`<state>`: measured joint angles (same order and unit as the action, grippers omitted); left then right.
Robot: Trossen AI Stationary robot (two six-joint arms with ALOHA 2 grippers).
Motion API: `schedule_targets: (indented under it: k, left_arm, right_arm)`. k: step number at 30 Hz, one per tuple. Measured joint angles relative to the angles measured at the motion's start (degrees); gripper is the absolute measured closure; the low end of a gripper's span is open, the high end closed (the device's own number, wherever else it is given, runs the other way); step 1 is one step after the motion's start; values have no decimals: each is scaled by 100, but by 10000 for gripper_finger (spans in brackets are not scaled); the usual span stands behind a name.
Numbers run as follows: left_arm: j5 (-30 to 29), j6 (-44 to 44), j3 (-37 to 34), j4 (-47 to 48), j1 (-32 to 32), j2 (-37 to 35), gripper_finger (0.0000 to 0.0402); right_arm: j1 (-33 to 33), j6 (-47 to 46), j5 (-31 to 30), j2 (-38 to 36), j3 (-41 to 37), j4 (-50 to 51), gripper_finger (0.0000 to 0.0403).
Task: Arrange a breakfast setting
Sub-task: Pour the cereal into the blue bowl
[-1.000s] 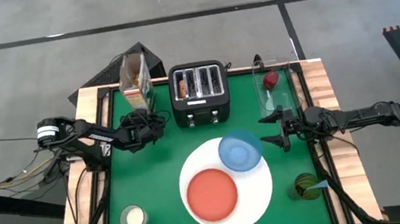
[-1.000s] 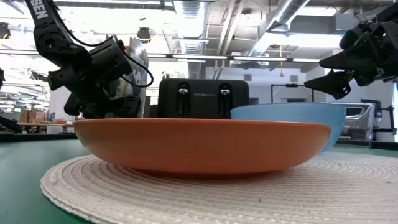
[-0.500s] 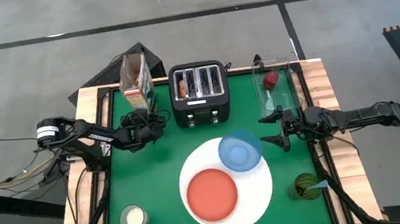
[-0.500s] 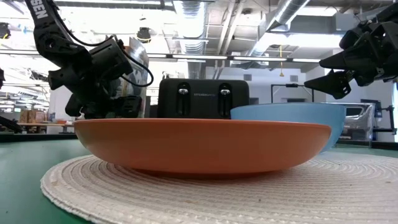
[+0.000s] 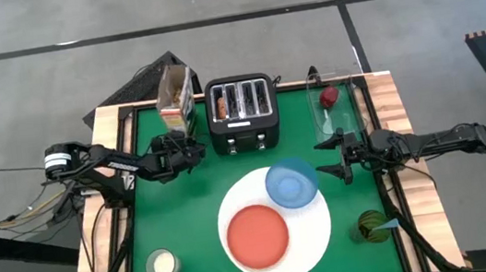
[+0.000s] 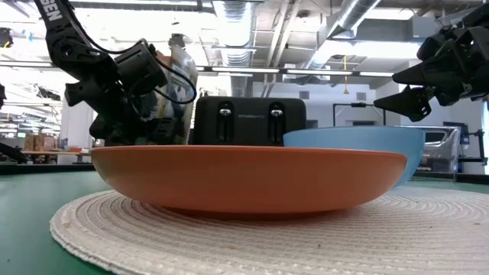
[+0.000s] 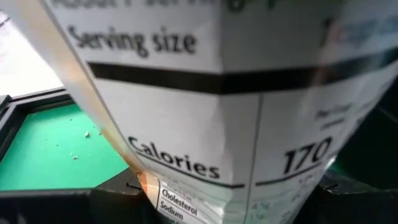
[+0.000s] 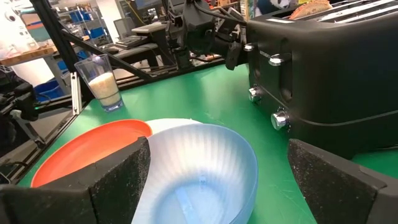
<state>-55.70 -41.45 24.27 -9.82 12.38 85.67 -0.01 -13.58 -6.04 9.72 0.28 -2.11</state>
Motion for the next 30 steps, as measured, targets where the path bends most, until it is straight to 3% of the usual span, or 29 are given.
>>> schedule_targets:
  k: [11,21,30]
  left_arm:
    - [3,12,0,1009,2,-639,196]
    - [512,31,-9,2456,-73,-2056,196]
    - [441,28,-9,3310,-225,-3222,196]
  right_arm:
    - [0,-1,0,0,-1,-1,7]
    - [0,1,-1,0,-1,-2,7]
    - [0,0,-1,1,0,0,7]
